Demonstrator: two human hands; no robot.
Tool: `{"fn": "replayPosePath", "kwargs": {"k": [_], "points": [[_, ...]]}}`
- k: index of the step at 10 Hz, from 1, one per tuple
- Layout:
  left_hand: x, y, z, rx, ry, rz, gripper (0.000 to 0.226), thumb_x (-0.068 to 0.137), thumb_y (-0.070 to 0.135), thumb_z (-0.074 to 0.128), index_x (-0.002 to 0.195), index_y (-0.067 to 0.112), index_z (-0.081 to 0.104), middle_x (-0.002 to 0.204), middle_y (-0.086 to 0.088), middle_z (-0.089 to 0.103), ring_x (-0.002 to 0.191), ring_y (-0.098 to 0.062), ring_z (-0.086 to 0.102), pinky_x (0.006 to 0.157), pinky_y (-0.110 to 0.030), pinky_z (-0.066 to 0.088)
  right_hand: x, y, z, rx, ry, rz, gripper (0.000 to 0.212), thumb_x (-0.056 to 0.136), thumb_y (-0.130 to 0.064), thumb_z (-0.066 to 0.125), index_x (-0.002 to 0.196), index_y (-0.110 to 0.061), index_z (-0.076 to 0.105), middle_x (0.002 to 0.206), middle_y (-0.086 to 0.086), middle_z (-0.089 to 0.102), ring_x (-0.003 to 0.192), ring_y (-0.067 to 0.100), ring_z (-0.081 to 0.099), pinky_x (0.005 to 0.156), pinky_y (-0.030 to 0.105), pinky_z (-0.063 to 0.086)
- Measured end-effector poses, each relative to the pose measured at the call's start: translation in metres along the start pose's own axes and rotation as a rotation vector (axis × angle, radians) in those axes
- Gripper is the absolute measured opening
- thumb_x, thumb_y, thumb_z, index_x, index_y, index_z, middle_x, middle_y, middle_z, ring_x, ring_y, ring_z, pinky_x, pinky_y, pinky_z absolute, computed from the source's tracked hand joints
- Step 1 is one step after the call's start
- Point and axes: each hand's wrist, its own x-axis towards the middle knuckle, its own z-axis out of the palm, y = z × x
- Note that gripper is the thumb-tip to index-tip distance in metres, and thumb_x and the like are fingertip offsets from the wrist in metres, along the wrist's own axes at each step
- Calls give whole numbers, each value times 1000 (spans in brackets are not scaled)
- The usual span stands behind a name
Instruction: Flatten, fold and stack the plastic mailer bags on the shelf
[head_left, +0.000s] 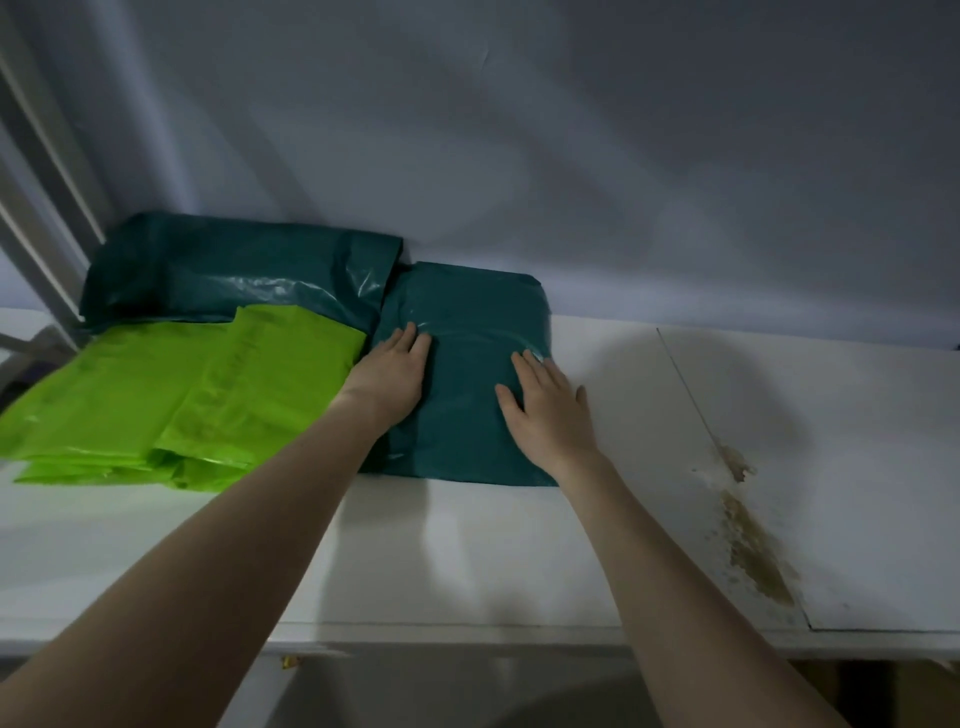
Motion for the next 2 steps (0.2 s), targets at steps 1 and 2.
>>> {"fn": "replayPosePath", "kwargs": {"k": [1,2], "points": [[-3,-2,-10,-21,117,48,49,99,20,33,145,7,23,156,-18,12,144,-29,13,116,-34,13,-3,-6,-10,5,81,-25,56,99,-39,30,150,-21,15,158,-5,10,146,16,7,118,48,10],[-12,1,-26,57,198,138,57,97,32,38,148,14,19,158,-13,5,145,-26,8,118,-37,12,-9,-12,-20,40,158,-66,56,98,-37,35,149,-19,19,158,-2,14,145,18,11,117,45,16]]}}
